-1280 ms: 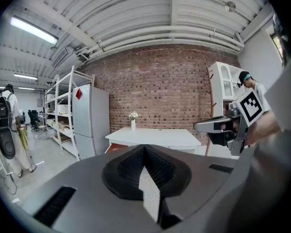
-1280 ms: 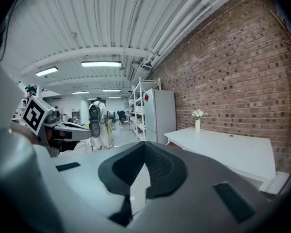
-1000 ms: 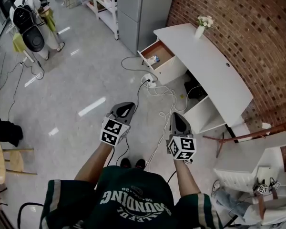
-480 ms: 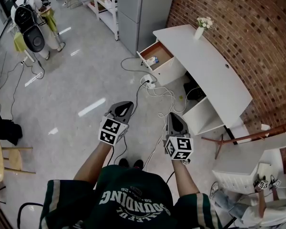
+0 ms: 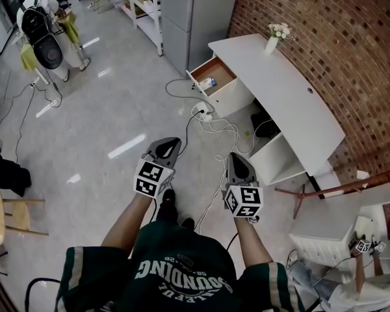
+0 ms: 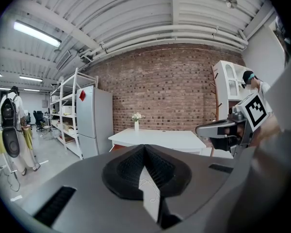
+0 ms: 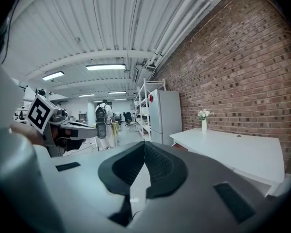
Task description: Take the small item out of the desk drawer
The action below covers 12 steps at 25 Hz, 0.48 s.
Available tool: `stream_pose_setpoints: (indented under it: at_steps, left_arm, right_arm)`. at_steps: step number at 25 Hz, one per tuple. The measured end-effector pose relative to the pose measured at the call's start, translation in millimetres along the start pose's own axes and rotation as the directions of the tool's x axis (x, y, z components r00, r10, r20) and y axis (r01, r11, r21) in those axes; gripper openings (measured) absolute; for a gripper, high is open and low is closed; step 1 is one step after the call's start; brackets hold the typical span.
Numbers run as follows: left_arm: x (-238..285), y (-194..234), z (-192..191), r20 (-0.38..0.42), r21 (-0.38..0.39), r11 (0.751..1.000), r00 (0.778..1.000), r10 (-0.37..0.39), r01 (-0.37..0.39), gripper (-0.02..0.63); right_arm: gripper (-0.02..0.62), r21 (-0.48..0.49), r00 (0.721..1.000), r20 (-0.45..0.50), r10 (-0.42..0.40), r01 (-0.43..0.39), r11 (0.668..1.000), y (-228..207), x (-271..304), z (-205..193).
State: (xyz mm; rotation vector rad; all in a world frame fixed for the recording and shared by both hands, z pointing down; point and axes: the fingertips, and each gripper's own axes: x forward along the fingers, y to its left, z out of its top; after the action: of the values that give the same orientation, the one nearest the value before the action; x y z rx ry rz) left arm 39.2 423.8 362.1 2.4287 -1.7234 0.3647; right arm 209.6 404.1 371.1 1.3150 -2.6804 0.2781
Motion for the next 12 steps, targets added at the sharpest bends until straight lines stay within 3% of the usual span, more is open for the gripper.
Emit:
stream_pose_setpoints:
  at_steps: [12]
  left_arm:
    - [56, 49, 6, -0.005, -0.015, 1.000, 1.000, -0.007, 0.007, 0.015]
  right_arm:
    - [0.025, 0.010, 1.000, -0.015, -0.017, 0.017, 1.000, -21, 67, 7]
